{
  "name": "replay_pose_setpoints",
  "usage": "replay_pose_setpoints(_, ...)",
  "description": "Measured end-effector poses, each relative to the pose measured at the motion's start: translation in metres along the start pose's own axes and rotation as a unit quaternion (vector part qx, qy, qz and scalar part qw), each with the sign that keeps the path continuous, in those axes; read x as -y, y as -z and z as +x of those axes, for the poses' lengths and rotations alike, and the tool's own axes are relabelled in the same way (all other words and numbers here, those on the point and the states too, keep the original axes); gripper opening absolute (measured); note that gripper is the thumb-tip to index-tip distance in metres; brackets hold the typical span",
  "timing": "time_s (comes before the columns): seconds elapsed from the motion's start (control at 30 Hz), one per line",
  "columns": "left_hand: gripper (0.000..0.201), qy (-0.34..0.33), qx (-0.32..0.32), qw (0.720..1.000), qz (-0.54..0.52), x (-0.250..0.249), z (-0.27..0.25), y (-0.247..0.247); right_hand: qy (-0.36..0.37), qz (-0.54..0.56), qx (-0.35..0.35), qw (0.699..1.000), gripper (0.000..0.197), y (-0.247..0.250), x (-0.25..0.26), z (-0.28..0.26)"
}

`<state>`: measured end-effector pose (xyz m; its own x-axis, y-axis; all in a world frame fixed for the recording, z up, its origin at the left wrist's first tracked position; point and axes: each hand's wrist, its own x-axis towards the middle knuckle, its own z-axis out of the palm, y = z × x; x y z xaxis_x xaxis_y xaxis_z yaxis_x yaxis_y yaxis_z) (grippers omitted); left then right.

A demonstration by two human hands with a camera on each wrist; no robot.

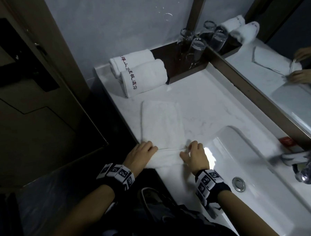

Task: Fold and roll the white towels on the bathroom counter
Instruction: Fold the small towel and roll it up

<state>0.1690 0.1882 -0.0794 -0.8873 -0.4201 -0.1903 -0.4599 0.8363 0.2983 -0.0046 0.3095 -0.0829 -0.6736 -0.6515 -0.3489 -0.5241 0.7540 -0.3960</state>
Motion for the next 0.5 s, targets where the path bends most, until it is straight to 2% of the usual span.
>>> replay_pose_setpoints(0.07, 0.036, -0.080, -0.023, 0.996, 0.039, -0.005, -0.003, 0.001, 0.076, -0.010, -0.062, 0.995, 0.019, -0.002, 0.003, -0.003)
replay_pose_setpoints(0.1, 0.033, -0.102, -0.019, 0.991, 0.080, -0.006, -0.005, 0.003, 0.131, -0.023, -0.060, 0.989, 0.012, -0.003, 0.003, -0.004)
replay_pose_setpoints(0.13, 0.030, -0.116, -0.021, 0.986, 0.115, -0.007, -0.007, 0.002, 0.186, -0.039, -0.030, 0.981, 0.009, -0.005, 0.001, -0.004)
replay_pose_setpoints(0.2, 0.028, -0.132, -0.025, 0.981, 0.138, -0.007, -0.012, -0.004, 0.246, -0.048, 0.053, 0.967, 0.020, -0.005, -0.007, -0.003)
replay_pose_setpoints(0.27, 0.029, -0.126, -0.024, 0.984, 0.121, -0.005, -0.016, -0.007, 0.253, 0.005, 0.082, 0.964, 0.029, 0.000, -0.015, -0.002)
replay_pose_setpoints(0.33, 0.026, -0.118, -0.032, 0.987, 0.101, -0.002, -0.018, -0.011, 0.255, 0.055, 0.097, 0.961, 0.023, 0.006, -0.024, -0.003)
replay_pose_setpoints(0.37, 0.030, -0.116, -0.029, 0.988, 0.097, -0.001, -0.019, -0.013, 0.260, 0.057, 0.115, 0.957, 0.026, 0.009, -0.029, -0.004)
replay_pose_setpoints(0.43, 0.038, -0.108, -0.020, 0.988, 0.111, -0.001, -0.020, -0.016, 0.276, 0.015, 0.144, 0.950, 0.040, 0.011, -0.037, -0.005)
replay_pose_setpoints(0.5, 0.037, -0.086, -0.021, 0.986, 0.139, -0.001, -0.020, -0.017, 0.291, -0.031, 0.128, 0.948, 0.037, 0.012, -0.043, -0.004)
